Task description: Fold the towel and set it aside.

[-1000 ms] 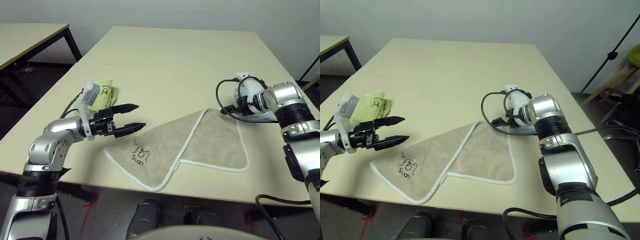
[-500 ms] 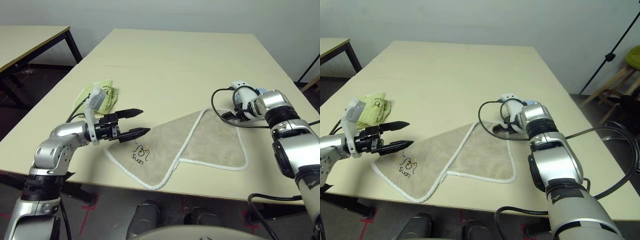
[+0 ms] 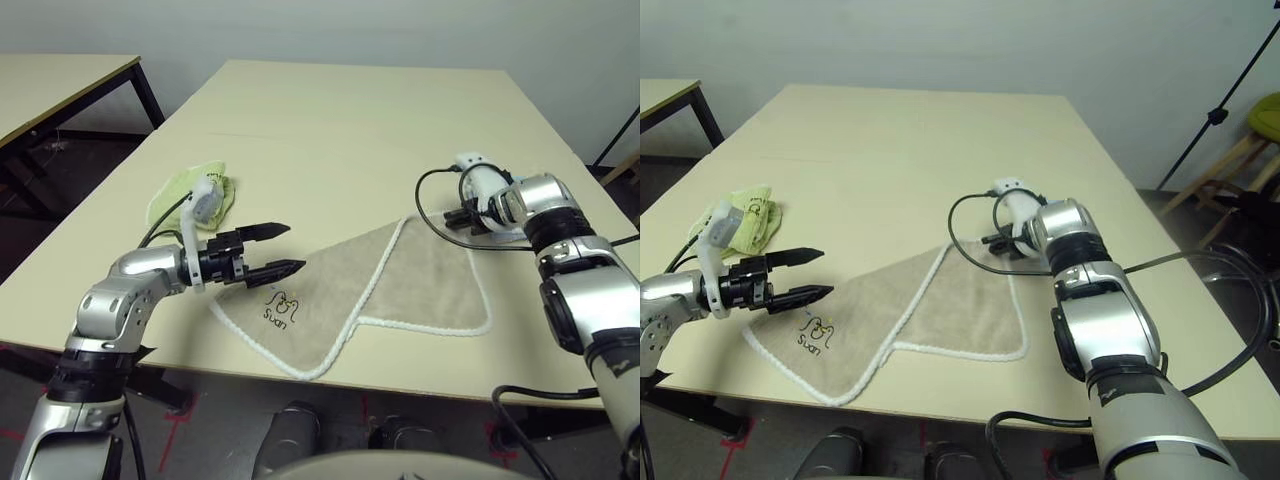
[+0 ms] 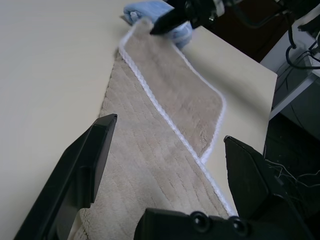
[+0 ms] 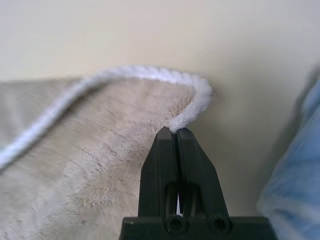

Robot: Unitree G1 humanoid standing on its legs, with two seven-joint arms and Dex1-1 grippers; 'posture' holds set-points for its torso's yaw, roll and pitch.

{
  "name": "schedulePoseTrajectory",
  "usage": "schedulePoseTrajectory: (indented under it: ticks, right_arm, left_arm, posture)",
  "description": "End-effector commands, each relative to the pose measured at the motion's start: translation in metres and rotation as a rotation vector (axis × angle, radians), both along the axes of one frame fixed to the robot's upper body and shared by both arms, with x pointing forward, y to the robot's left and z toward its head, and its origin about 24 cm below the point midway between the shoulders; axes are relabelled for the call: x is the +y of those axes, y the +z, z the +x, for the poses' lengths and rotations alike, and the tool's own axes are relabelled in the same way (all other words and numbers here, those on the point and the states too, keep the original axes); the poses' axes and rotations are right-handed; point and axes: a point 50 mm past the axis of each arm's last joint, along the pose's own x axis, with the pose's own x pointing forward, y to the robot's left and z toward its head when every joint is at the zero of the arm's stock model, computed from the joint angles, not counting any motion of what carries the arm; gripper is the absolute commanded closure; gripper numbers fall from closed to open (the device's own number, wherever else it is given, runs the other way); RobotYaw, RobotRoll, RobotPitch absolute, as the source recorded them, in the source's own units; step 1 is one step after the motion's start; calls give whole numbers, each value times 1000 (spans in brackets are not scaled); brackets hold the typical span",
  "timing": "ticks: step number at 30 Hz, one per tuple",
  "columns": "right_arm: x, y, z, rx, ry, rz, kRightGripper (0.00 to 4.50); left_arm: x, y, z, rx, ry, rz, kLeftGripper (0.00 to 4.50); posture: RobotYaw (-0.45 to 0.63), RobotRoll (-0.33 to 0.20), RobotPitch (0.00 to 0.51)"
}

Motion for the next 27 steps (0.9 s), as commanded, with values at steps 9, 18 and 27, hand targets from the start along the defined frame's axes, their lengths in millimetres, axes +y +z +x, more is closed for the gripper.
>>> schedulePoseTrajectory:
  ticks: [9,18,27]
  right_arm:
    - [42,109,-13,-330,289,-42,4477]
    - [76,186,-42,-536,472,27,4477]
    - [100,232,-53,-682,527,86,4477]
  left_arm:
    - [-27,-2,-8,61,-55,33,0]
    - [-39,4,-6,95,-34,43,0]
    - [-48,6,-6,100,-11,61,0]
  posture:
    - [163,0,8]
    - [152,0,13]
    - [153,0,10]
